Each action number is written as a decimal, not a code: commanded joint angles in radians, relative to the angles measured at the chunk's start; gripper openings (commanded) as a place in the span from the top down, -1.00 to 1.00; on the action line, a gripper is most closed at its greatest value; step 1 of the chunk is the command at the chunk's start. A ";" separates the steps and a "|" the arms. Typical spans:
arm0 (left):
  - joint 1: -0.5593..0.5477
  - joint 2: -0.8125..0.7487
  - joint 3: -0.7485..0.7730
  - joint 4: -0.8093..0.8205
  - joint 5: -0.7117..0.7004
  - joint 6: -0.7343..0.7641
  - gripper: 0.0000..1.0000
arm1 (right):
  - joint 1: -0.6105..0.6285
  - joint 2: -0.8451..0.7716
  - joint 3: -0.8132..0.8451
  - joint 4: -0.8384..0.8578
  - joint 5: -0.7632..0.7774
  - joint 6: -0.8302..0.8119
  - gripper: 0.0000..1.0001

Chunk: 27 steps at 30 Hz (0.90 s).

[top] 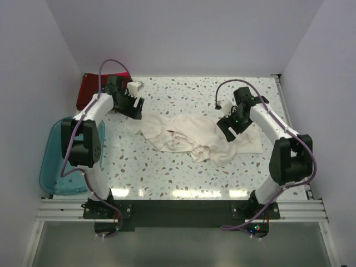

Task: Fold and stack the t-shirts
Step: Flatten the tshirt out

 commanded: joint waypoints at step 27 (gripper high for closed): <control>0.003 0.007 -0.004 -0.041 0.076 0.148 -0.71 | 0.126 0.054 -0.093 -0.021 -0.104 -0.004 -0.62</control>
